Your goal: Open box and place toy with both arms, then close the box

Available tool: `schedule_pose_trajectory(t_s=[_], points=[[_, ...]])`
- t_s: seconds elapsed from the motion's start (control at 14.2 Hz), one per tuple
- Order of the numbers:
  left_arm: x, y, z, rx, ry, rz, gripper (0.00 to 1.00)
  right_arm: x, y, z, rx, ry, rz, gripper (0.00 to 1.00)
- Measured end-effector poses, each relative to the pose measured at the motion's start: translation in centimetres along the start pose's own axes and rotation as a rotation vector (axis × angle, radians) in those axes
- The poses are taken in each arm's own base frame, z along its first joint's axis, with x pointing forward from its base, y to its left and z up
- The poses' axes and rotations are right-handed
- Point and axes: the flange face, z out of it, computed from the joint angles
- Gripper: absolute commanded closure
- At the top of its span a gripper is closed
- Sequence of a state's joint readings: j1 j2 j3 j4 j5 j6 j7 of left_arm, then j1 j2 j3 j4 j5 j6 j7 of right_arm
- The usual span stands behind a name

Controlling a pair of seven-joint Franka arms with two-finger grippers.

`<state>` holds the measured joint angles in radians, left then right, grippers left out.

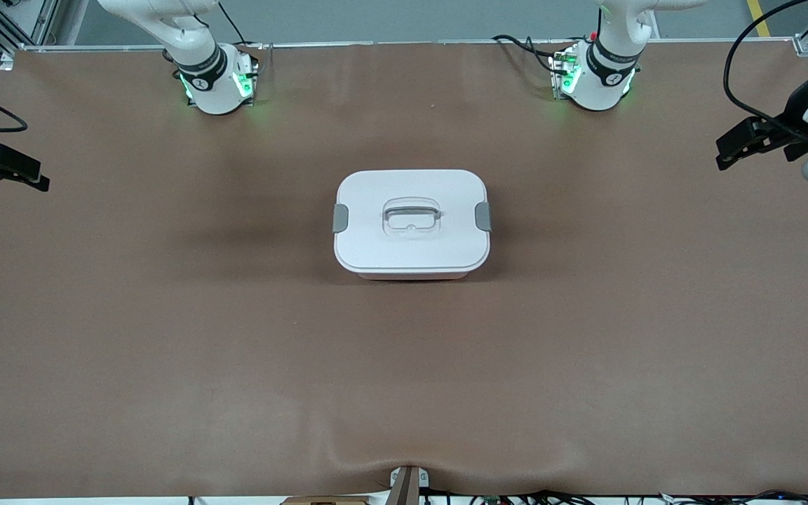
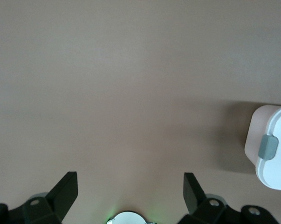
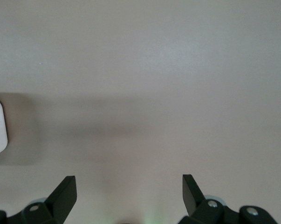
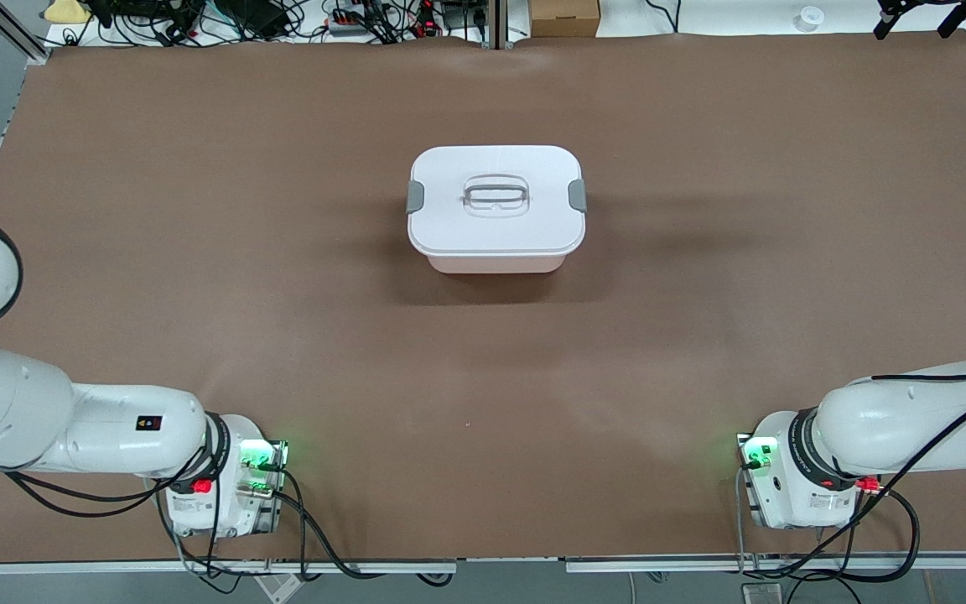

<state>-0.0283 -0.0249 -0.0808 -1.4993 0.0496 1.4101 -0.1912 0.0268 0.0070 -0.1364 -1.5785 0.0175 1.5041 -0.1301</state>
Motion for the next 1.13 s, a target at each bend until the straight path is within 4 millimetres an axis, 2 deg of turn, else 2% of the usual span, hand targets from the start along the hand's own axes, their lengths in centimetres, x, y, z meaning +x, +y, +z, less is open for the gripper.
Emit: schedule_pose_trajectory(t_s=[0.21,0.49,1.13], points=[[-1.0,-0.3,-0.4,-0.018,0.006,-0.004,0.00,0.2,-1.2,-0.1,-0.002,0.006,-0.020,0.00],[-1.2,-1.8,-0.9,-0.049,0.018,-0.031,0.00,0.2,-1.2,-0.1,-0.002,0.006,-0.021,0.00],[-1.0,-1.9,-1.7,-0.055,0.049,-0.035,0.00,0.2,-1.1,-0.1,-0.002,0.007,-0.019,0.00]])
